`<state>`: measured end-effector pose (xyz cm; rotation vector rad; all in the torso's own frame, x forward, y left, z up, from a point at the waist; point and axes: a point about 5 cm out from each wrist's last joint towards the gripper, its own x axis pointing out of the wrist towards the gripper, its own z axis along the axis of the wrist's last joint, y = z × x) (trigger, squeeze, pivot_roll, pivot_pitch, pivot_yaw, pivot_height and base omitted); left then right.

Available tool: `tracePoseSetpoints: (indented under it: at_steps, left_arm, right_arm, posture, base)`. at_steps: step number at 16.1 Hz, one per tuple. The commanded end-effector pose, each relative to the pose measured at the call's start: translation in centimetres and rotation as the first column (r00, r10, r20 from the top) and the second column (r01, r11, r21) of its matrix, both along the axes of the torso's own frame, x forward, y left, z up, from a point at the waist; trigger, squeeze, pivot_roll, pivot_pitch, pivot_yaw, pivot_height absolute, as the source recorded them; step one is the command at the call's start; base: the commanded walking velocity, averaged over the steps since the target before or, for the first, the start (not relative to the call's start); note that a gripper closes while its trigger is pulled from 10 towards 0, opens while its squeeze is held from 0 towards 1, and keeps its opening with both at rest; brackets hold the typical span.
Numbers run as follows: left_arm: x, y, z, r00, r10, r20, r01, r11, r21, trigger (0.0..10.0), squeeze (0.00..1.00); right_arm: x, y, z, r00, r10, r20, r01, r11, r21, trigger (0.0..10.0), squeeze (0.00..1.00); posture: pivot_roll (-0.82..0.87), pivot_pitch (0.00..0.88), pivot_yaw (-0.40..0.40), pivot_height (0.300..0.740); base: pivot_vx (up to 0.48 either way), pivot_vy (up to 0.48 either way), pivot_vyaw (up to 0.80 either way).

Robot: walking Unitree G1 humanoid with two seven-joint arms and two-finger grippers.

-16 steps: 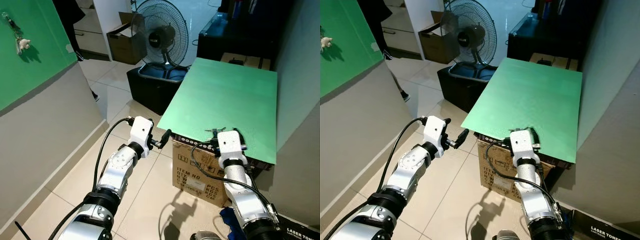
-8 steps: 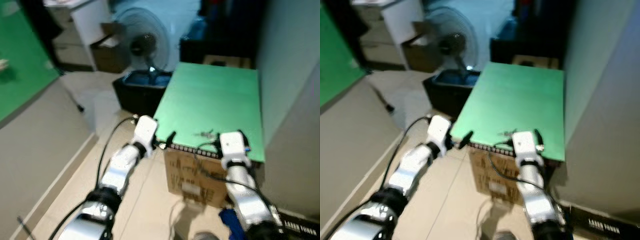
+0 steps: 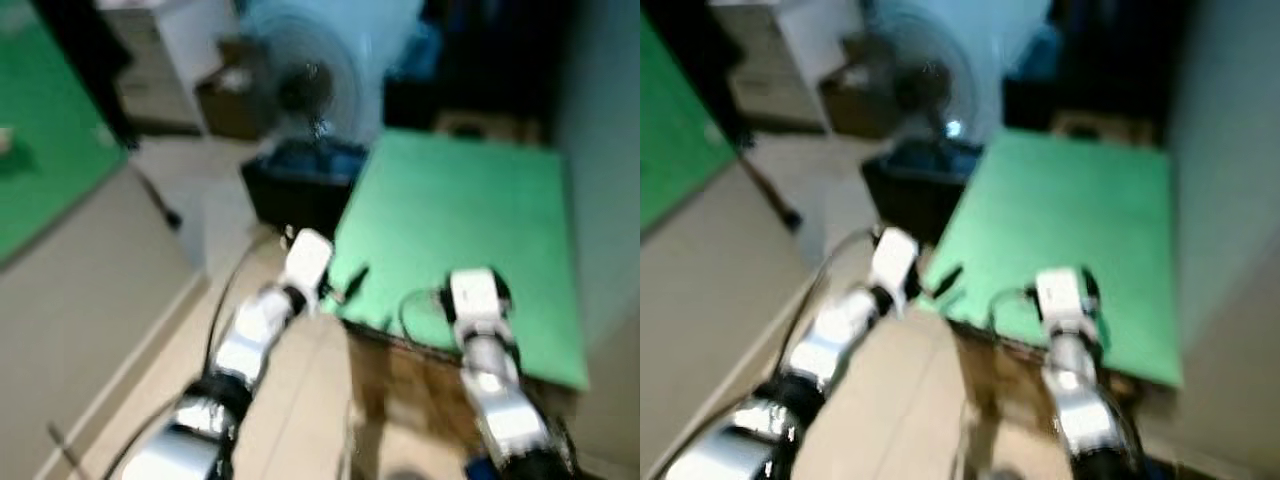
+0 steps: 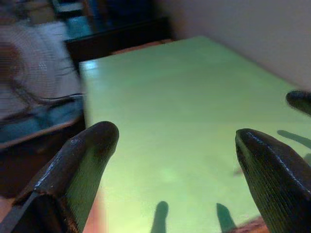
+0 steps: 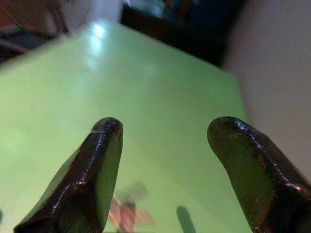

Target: Hang keys on a hook

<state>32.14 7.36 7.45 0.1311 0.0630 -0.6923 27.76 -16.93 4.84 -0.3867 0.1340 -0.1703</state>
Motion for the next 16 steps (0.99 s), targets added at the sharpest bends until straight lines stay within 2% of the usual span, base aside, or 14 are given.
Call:
tracePoseSetpoints:
  at_steps: [1, 4, 7, 8, 13, 16]
  left_arm:
    - [0.02, 1.30, -0.40, 1.000, 0.030, -0.006, -0.030, 0.999, 0.025, 10.0, 0.00]
    - [-0.18, 1.09, -0.60, 1.000, 0.004, 0.000, -0.004, 0.999, 0.047, 10.0, 0.00]
    - [-0.13, 1.08, -0.46, 1.000, 0.011, 0.013, -0.012, 0.999, 0.045, 10.0, 0.00]
    - [-0.06, 1.21, -0.43, 1.000, 0.014, 0.013, -0.015, 0.999, 0.043, 10.0, 0.00]
    - [0.25, 1.64, -0.26, 1.000, 0.028, 0.009, -0.028, 0.999, 0.041, 10.0, 0.00]
    - [0.22, 1.72, -0.33, 1.000, 0.025, 0.006, -0.025, 0.999, 0.047, 10.0, 0.00]
  right_arm:
    - [0.14, 1.41, 0.17, 0.999, 0.042, 0.006, -0.042, 0.999, 0.009, 10.0, 0.00]
    - [0.06, 1.53, 0.09, 0.999, 0.048, 0.001, -0.048, 0.999, 0.022, 10.0, 0.00]
    - [0.27, 1.81, 0.56, 0.997, 0.072, 0.032, -0.074, 0.997, 0.037, 10.0, 0.00]
    - [0.36, 1.51, 0.53, 0.999, 0.046, 0.025, -0.047, 0.998, 0.038, 10.0, 0.00]
    - [0.25, 1.50, 0.40, 0.999, 0.027, 0.027, -0.029, 0.996, 0.083, 10.0, 0.00]
    - [0.18, 1.38, -0.15, 1.000, 0.004, -0.010, -0.003, 1.000, 0.023, 10.0, 0.00]
  posture:
    - [-0.26, 0.000, 0.150, 0.731]
    - [-0.26, 0.000, 0.152, 0.731]
    - [-0.26, 0.000, 0.157, 0.731]
    - [-0.26, 0.000, 0.164, 0.731]
    - [-0.26, 0.000, 0.177, 0.731]
    - [-0.26, 0.000, 0.180, 0.722]
  base:
    - [0.000, -0.480, 0.00]
    - [0.000, -0.480, 0.00]
    - [0.000, 0.000, 0.00]
    - [0.000, 0.000, 0.00]
    - [0.000, 0.000, -0.54]
    - [0.000, 0.000, -0.34]
